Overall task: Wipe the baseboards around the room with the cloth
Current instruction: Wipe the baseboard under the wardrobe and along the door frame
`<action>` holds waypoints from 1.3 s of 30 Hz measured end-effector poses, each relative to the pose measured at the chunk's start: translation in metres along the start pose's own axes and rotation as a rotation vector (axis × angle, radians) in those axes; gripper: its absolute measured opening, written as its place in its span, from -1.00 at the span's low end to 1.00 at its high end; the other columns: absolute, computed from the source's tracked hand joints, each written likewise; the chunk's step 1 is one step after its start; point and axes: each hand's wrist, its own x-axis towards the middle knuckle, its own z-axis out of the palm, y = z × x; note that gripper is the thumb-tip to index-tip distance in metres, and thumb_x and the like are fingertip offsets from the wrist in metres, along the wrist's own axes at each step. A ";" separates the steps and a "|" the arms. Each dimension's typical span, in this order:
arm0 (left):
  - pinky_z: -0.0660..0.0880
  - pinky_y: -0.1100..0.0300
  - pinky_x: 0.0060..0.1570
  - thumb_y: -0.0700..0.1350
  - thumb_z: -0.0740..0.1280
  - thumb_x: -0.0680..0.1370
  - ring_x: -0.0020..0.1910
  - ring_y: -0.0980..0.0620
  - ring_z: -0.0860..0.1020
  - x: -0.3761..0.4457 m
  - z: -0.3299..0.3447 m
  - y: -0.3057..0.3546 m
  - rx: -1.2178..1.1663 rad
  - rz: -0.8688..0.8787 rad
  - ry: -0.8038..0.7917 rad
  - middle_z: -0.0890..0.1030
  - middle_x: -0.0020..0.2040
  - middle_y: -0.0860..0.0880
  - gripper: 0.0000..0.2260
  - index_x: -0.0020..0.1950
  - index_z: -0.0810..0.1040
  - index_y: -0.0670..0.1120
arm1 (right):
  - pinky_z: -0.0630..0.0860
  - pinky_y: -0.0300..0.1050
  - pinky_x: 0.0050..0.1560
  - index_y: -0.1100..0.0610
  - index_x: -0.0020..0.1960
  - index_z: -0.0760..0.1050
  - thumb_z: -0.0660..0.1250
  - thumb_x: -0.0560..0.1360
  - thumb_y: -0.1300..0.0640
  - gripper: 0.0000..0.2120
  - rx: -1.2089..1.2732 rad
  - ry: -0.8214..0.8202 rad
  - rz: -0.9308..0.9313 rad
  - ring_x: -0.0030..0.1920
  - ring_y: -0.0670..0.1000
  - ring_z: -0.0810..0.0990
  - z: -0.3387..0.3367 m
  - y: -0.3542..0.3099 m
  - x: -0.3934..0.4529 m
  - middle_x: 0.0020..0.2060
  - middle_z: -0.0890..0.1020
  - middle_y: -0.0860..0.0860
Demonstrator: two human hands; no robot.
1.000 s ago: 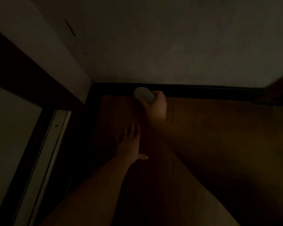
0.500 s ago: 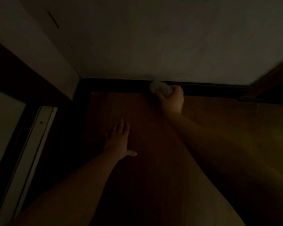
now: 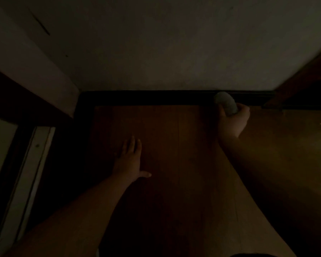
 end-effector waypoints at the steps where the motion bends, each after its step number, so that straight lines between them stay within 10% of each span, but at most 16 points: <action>1: -0.04 -0.29 0.51 0.35 0.46 0.32 0.55 -0.17 -0.34 0.000 0.000 0.001 0.005 -0.002 -0.008 -0.42 0.55 -0.07 0.21 0.57 -0.37 0.00 | 0.49 0.05 0.23 0.18 0.25 0.44 0.53 0.39 -0.02 -0.46 -0.017 -0.047 -0.039 0.18 0.10 0.53 0.005 0.000 -0.010 0.17 0.51 0.12; 10: -0.06 -0.32 0.49 0.37 0.44 0.35 0.54 -0.13 -0.37 0.002 0.001 -0.003 -0.006 -0.011 -0.059 -0.47 0.53 -0.04 0.20 0.54 -0.44 0.03 | 0.39 -0.24 0.07 0.17 0.20 0.51 0.57 0.36 0.01 -0.50 0.093 -0.464 -0.240 0.11 0.03 0.52 0.109 -0.079 -0.116 0.11 0.54 0.10; 16: -0.08 -0.31 0.50 0.35 0.45 0.35 0.54 -0.13 -0.37 0.000 0.000 -0.002 -0.029 -0.004 -0.027 -0.47 0.53 -0.04 0.19 0.55 -0.42 0.04 | 0.40 -0.08 0.21 0.23 0.20 0.47 0.53 0.40 0.15 -0.55 0.099 -0.503 -0.302 0.21 0.14 0.46 0.130 -0.105 -0.107 0.16 0.48 0.16; 31: 0.00 -0.25 0.51 0.42 0.43 0.30 0.58 -0.18 -0.24 0.002 -0.008 0.003 0.129 -0.004 -0.013 -0.38 0.57 -0.12 0.23 0.58 -0.35 -0.05 | 0.41 -0.18 0.07 0.17 0.18 0.49 0.53 0.41 0.10 -0.59 0.045 -0.266 -0.238 0.11 0.04 0.52 0.041 -0.048 -0.022 0.13 0.51 0.08; 39: -0.07 -0.10 0.54 0.39 0.14 0.54 0.59 -0.03 -0.21 0.016 -0.031 0.069 0.177 0.407 0.135 -0.26 0.62 0.00 -0.14 0.60 -0.29 0.04 | 0.45 -0.19 0.02 0.15 0.15 0.51 0.52 0.41 -0.01 -0.59 -0.043 -0.151 -0.230 0.08 0.04 0.57 -0.024 -0.015 0.039 0.10 0.59 0.10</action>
